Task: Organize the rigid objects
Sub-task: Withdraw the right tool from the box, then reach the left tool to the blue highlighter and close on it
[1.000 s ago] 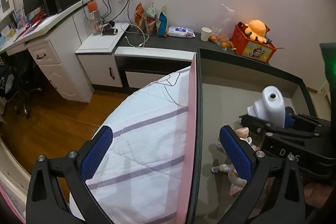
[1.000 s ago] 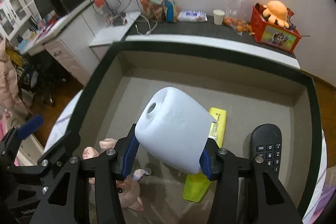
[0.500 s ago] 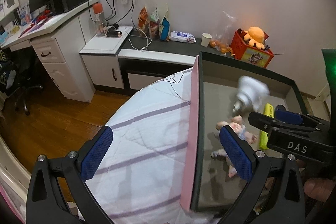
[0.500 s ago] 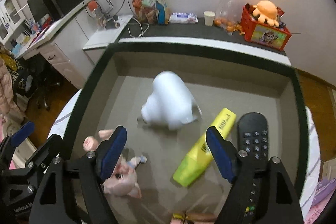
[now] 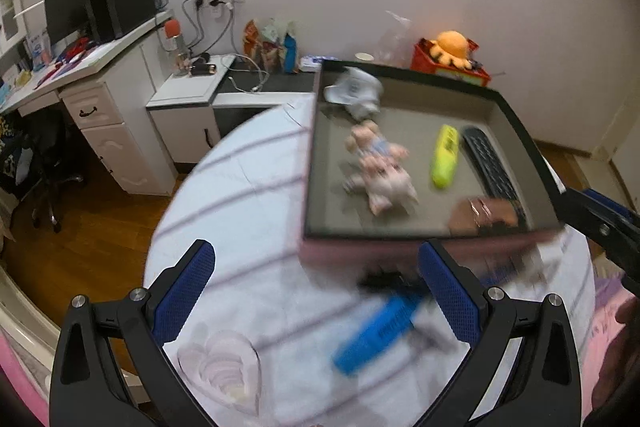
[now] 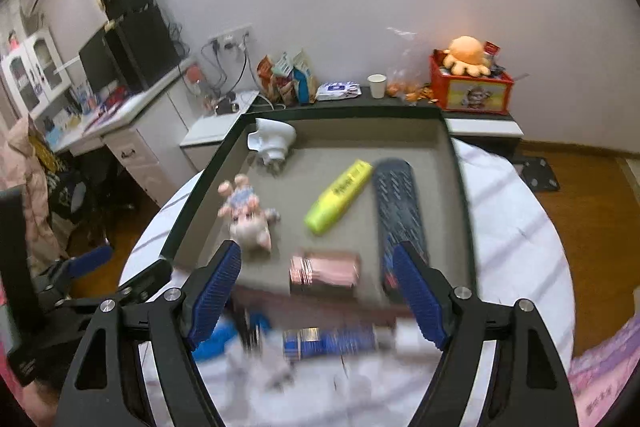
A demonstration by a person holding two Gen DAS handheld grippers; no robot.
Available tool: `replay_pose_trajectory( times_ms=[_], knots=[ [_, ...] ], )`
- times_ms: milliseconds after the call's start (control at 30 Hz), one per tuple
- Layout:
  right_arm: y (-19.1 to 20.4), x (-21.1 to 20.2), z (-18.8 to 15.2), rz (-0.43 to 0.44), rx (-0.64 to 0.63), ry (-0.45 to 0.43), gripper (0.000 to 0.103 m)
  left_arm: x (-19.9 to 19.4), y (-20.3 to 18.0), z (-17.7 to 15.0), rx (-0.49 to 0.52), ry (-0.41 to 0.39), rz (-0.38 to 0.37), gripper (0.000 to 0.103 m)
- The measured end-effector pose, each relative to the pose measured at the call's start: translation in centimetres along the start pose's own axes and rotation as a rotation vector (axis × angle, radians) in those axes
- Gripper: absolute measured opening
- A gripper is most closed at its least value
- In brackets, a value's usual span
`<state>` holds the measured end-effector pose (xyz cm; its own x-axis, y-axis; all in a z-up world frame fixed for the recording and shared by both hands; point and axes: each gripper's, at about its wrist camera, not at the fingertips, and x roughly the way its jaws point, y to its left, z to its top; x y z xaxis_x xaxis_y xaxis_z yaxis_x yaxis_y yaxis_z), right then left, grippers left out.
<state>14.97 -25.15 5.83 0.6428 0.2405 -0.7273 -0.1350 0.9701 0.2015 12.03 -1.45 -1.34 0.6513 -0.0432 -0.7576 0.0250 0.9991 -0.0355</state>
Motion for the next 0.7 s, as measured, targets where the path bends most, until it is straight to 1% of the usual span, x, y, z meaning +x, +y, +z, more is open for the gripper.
replay_pose_trajectory(
  times_ms=[167,300,367,433,533,633,700],
  knots=[
    [-1.8,-4.6,-4.8,-0.025,0.055,-0.032,0.080,-2.5,-1.8,-3.2,0.041,0.000,-0.030,0.103],
    [-2.7,-6.4,-7.3,-0.032,0.086,-0.033,0.080,-3.1,-2.8,-5.3,0.053,0.014,-0.049,0.103],
    [-3.4,-6.8,-8.5,-0.029,0.108,-0.021,0.080,-2.7,-3.2,-6.2,0.048,0.038,-0.072,0.103],
    [-3.9,-7.1,-9.3,-0.025,0.125,-0.017,0.080,-2.3,-3.6,-6.6,0.045,0.051,-0.093,0.103],
    [-4.2,-7.3,-9.9,-0.021,0.131,-0.013,0.080,-1.5,-4.1,-6.8,0.056,0.065,-0.102,0.103],
    [-4.4,-7.4,-10.1,-0.017,0.132,-0.013,0.080,-0.5,-3.8,-6.6,0.051,0.060,-0.098,0.103],
    [-4.4,-7.2,-10.1,-0.017,0.132,-0.011,0.080,0.4,-3.3,-6.4,0.049,0.074,-0.082,0.102]
  ],
)
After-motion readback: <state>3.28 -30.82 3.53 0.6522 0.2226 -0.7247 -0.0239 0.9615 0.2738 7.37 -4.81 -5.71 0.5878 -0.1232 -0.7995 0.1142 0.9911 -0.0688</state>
